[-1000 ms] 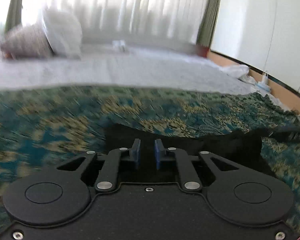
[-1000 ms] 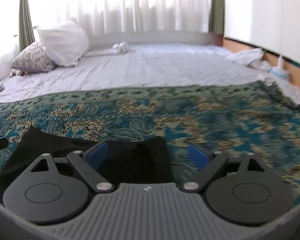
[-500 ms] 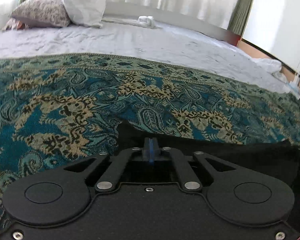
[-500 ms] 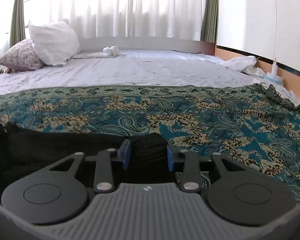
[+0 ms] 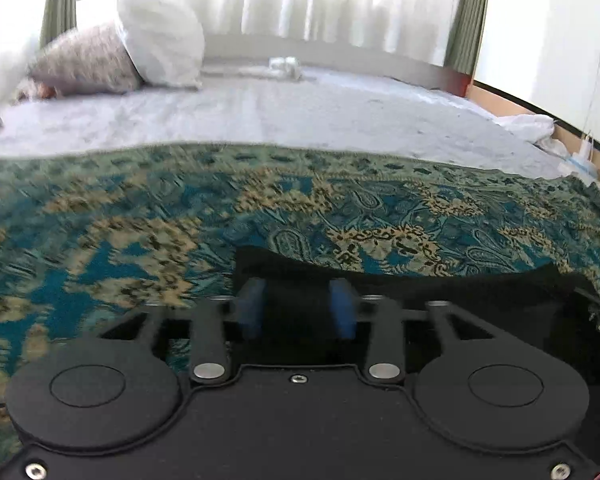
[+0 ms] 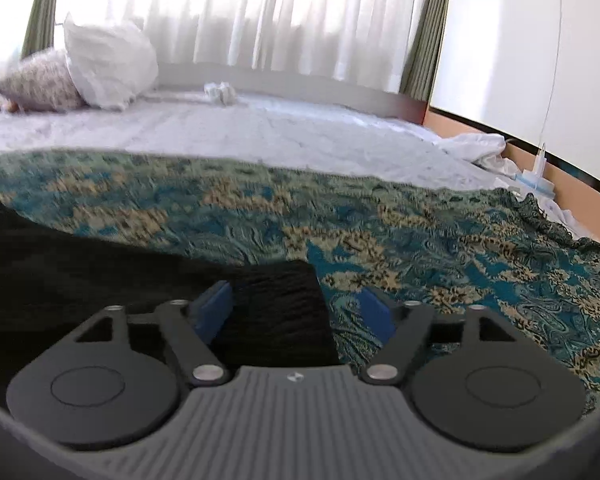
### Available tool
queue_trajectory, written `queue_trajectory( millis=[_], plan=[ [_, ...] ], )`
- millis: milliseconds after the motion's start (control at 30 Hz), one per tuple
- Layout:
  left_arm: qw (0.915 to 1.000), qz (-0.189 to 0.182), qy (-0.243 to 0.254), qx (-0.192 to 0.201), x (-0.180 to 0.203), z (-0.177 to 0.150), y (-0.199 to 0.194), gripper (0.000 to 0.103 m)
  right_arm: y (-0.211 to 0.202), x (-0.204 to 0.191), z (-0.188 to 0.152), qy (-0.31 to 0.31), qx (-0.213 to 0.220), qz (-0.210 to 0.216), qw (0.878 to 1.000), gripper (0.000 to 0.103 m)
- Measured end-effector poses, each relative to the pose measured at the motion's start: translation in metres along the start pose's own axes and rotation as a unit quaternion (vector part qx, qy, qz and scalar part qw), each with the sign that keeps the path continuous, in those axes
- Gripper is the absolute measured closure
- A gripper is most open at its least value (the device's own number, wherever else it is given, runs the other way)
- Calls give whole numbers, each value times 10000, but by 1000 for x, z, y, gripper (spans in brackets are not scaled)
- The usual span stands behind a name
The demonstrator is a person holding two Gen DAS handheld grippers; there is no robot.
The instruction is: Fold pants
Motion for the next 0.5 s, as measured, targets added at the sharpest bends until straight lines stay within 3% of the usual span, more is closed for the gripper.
queue_trajectory(
  millis=[233, 500],
  plan=[
    [9993, 54, 329, 171, 15, -17, -49, 57, -40, -14, 7, -132, 327, 338, 9988, 12],
    [9980, 196, 588, 147, 23, -55, -93, 57, -63, -43, -22, -488, 187, 608, 9968, 12]
  ],
)
Point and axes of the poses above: each gripper's, at about its wrist camera, not at the fingertips, and y roughly the way its jaws point, x to its right, z to its top, the point moved 5 cm from there along y, roughly the way its jaws point, and after that the axes turned 5 degrees about x, right-handed, at the moved point
